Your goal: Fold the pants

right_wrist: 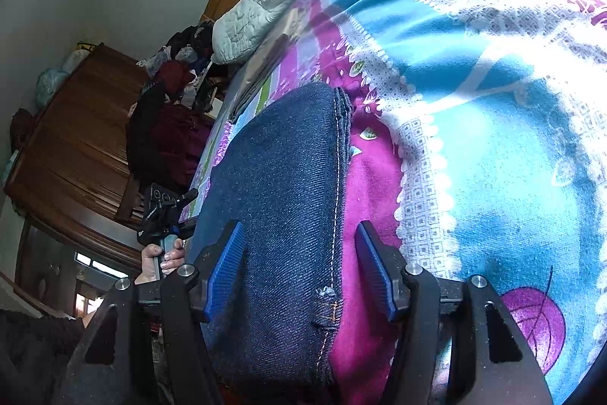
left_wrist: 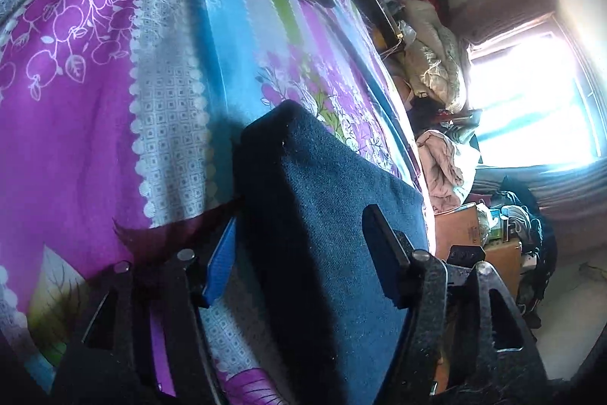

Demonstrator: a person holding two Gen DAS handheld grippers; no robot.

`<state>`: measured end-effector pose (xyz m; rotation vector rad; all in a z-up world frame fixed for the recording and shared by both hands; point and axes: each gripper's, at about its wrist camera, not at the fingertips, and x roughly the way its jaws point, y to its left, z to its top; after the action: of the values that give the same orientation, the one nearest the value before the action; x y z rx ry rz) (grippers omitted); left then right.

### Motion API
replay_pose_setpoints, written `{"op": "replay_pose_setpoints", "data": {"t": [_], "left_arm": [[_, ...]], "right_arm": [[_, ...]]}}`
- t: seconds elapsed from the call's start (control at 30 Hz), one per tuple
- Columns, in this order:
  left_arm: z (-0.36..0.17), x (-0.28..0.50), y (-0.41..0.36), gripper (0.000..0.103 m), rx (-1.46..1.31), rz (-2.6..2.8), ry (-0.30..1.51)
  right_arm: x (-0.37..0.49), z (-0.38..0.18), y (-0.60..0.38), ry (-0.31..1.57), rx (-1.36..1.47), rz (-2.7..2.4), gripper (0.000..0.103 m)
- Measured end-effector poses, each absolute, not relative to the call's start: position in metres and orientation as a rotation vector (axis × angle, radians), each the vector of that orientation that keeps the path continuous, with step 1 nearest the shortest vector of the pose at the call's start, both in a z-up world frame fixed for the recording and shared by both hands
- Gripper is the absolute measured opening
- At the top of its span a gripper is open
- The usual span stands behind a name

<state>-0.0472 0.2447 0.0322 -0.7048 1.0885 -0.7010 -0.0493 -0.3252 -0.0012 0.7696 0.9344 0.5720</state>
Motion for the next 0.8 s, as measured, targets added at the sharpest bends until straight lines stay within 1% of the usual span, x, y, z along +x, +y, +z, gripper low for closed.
{"op": "replay_pose_setpoints", "data": {"t": [0.1, 0.27, 0.4, 0.47, 0.53, 0.6, 0.67, 0.77, 0.8], "left_arm": [[0.032, -0.052, 0.241, 0.066, -0.745, -0.731, 1.096], [0.032, -0.075, 0.233, 0.066, -0.724, -0.810, 1.141], [0.036, -0.100, 0.241, 0.066, -0.854, -0.883, 1.151], [0.039, -0.110, 0.240, 0.066, -0.867, -0.906, 1.147], [0.041, -0.115, 0.241, 0.070, -0.876, -0.911, 1.126], [0.042, -0.110, 0.240, 0.071, -0.906, -0.919, 1.124], [0.045, -0.100, 0.236, 0.074, -0.869, -0.945, 1.144], [0.045, -0.084, 0.223, 0.075, -0.809, -0.900, 1.194], [0.046, -0.085, 0.219, 0.078, -0.803, -0.895, 1.199]], "right_arm": [[-0.053, -0.001, -0.327, 0.926, 0.774, 0.561, 0.063], [-0.053, -0.001, -0.327, 0.922, 0.776, 0.553, 0.063], [-0.052, -0.001, -0.326, 0.923, 0.760, 0.584, 0.064], [-0.053, -0.001, -0.325, 0.922, 0.751, 0.602, 0.064], [-0.053, -0.001, -0.326, 0.919, 0.750, 0.613, 0.064], [-0.053, -0.001, -0.326, 0.915, 0.751, 0.618, 0.063], [-0.054, -0.002, -0.327, 0.908, 0.753, 0.621, 0.063], [-0.055, -0.003, -0.328, 0.899, 0.754, 0.624, 0.063], [-0.056, -0.003, -0.328, 0.895, 0.754, 0.624, 0.063]]}}
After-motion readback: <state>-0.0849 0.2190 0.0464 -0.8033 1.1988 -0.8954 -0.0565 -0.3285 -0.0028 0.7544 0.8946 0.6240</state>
